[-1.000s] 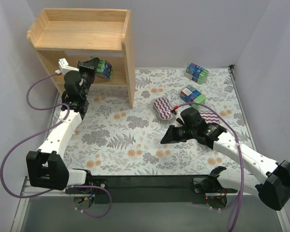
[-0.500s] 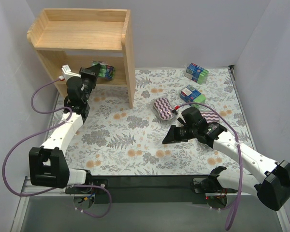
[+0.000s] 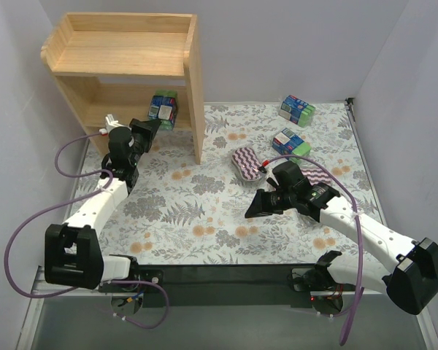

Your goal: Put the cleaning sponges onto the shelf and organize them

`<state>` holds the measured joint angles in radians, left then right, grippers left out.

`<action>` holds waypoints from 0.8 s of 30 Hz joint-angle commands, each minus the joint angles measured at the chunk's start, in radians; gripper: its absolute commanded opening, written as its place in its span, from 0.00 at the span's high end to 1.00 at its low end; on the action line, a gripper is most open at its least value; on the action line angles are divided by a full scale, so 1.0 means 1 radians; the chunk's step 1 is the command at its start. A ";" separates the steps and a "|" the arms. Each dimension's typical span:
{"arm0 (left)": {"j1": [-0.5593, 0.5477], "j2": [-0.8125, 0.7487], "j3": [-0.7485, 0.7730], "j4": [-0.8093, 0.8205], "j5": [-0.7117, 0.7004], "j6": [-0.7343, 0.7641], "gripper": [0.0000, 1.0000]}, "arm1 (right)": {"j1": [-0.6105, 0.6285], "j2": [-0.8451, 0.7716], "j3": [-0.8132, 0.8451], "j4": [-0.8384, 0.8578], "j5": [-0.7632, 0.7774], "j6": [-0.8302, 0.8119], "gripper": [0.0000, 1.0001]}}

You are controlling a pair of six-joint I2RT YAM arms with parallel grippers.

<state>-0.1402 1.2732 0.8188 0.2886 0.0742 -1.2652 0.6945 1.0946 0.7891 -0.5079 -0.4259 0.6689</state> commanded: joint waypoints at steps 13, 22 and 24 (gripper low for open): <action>-0.068 0.202 0.218 -0.062 0.170 0.036 1.00 | -0.013 0.008 0.050 -0.001 -0.005 -0.014 0.99; -0.052 0.163 0.272 -0.192 0.217 0.151 1.00 | -0.018 0.011 0.047 0.006 -0.001 -0.009 0.99; -0.042 0.134 0.267 -0.227 0.207 0.170 1.00 | -0.020 0.011 0.042 0.009 -0.001 -0.008 0.99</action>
<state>-0.1997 1.4868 1.0504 0.1410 0.2710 -1.1629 0.6807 1.1091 0.8043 -0.5068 -0.4255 0.6697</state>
